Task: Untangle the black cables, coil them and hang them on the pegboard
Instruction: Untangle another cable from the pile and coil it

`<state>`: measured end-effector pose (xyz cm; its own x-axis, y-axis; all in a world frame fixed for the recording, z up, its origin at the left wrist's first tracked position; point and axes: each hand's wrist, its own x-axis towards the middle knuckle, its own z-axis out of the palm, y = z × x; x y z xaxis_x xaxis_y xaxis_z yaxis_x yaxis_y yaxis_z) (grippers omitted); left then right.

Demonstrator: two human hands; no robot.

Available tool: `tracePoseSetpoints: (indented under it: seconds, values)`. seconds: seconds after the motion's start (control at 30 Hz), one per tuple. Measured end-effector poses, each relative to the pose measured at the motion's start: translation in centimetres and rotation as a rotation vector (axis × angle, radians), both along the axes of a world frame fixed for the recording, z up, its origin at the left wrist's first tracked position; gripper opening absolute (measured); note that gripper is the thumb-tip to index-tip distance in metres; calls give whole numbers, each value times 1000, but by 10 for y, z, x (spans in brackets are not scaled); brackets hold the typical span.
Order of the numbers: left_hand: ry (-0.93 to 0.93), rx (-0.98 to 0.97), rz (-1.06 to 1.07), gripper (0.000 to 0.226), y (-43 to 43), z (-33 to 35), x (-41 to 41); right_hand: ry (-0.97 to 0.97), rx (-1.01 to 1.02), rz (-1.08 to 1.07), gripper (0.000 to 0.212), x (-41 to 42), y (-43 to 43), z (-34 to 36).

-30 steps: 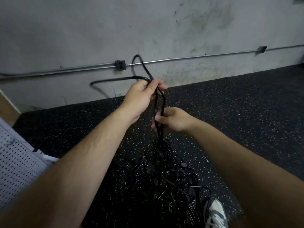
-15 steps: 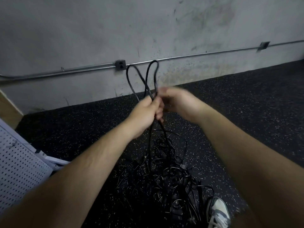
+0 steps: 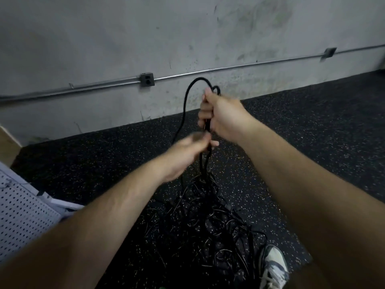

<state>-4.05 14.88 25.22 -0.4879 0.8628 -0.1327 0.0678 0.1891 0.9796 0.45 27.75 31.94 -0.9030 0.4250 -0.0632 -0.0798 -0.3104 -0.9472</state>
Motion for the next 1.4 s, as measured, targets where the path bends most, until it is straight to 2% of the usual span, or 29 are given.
tracePoseSetpoints:
  seconds: [0.03, 0.1, 0.17, 0.27, 0.33, 0.4, 0.43, 0.5, 0.57, 0.63, 0.73, 0.83, 0.87, 0.93, 1.0, 1.07, 1.13, 1.27, 1.33, 1.4]
  values:
    - [53, -36, -33, 36, 1, -11, 6, 32, -50, -18, 31, -4, 2, 8]
    - [126, -27, 36, 17, 5, -19, 16, 91, -113, -32, 30, -7, 6, 20]
    - [128, 0, 139, 20, 9, -9, 17, 114, -90, -11, 25, -3, 12, 21]
    - [88, 177, 254, 24, 16, 16, 8, 40, 240, 167, 14, 16, 22, 1]
    - [-21, 303, 309, 25, 21, 33, -1, -81, 349, 422, 27, 29, 21, -24]
    - [-119, 387, 292, 26, 26, 44, -7, -282, 498, 579, 45, 37, 13, -50]
    - [-151, 414, 268, 26, 28, 49, -8, -338, 591, 590, 40, 37, 8, -60]
    - [-179, 450, 266, 26, 30, 56, -10, -358, 658, 472, 13, 35, 0, -66]
    - [-123, 439, 339, 26, 32, 52, -15, -358, 728, 319, 23, 36, -1, -56]
    - [-30, 327, 374, 35, 29, 39, -15, -337, 755, 212, 27, 35, 2, -40]
    - [38, 136, 215, 29, 21, 9, 1, -226, 684, 43, 31, 29, 6, -12]
    - [85, -44, -49, 31, 12, -13, 25, -70, 398, -41, 28, 17, 6, 13]
    - [132, -80, -71, 27, 10, -17, 29, -26, 297, -69, 26, 15, 8, 21]
    - [164, -105, 22, 23, 11, -13, 30, 51, 140, -94, 23, 16, 15, 27]
    - [171, -45, 109, 25, 13, 1, 27, 16, 211, -42, 28, 24, 24, 20]
    - [133, 95, 117, 28, 16, 16, 23, -125, 346, 118, 47, 32, 22, 0]
    - [12, 205, 92, 26, 18, 27, 19, -173, 273, 216, 56, 35, 14, -15]
    - [-34, 194, 4, 28, 16, 26, 14, -85, 232, 160, 31, 34, 9, -9]
    - [-17, 113, -18, 22, 11, 17, 11, -16, 179, 65, 26, 31, 11, 4]
    - [87, -16, -42, 21, 5, 6, 10, 64, 119, -59, 25, 29, 18, 17]
